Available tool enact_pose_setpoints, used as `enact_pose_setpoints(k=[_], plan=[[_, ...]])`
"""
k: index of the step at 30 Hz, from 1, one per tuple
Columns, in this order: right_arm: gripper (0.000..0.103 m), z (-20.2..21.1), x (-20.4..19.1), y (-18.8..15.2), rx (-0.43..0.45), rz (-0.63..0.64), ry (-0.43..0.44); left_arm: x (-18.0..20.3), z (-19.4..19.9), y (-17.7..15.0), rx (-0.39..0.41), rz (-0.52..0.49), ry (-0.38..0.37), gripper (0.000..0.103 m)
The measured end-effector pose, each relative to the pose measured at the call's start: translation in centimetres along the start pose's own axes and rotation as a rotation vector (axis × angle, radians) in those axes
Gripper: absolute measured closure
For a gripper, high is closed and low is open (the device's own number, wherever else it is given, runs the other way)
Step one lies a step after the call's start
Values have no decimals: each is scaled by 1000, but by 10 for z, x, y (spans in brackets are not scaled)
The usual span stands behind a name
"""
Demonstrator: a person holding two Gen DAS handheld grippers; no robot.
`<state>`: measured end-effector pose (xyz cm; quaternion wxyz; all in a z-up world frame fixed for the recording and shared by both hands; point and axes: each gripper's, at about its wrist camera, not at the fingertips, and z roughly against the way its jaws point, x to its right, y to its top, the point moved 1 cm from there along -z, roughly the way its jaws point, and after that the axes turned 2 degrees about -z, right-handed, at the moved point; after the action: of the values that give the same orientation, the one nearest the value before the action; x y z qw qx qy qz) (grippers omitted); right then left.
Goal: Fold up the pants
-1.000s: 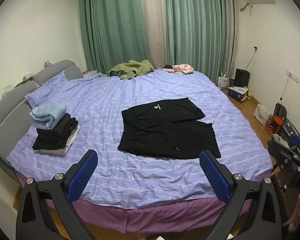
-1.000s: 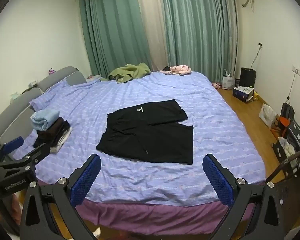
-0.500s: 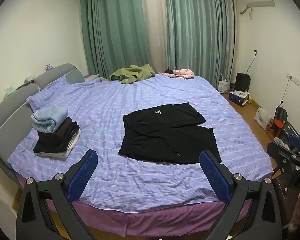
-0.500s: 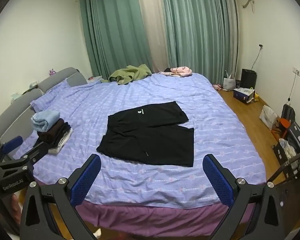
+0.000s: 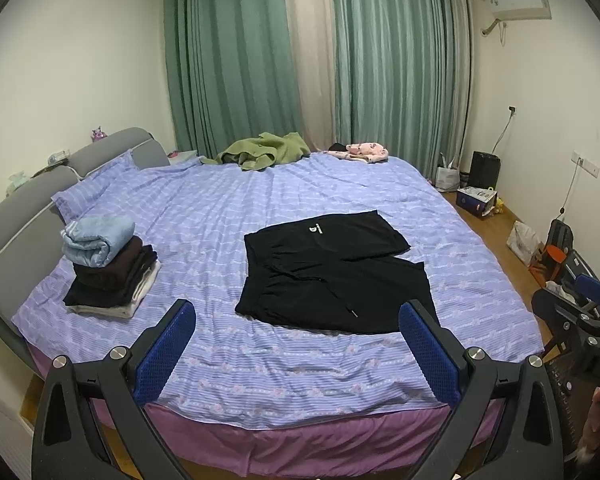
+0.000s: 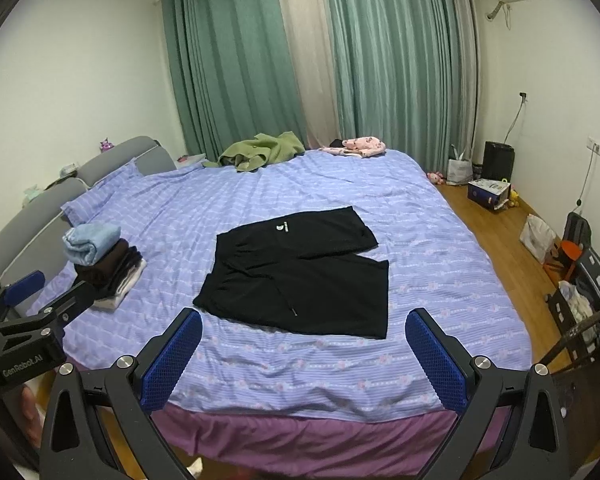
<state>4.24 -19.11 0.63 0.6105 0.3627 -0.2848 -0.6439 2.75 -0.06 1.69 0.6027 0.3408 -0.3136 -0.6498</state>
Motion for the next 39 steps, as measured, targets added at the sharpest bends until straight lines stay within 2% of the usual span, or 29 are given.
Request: enact_pose_setpoints(k=[39], plan=[[0,-8,7,8,-1,-16,-9,0,-5,-3,9,4,-5,0]])
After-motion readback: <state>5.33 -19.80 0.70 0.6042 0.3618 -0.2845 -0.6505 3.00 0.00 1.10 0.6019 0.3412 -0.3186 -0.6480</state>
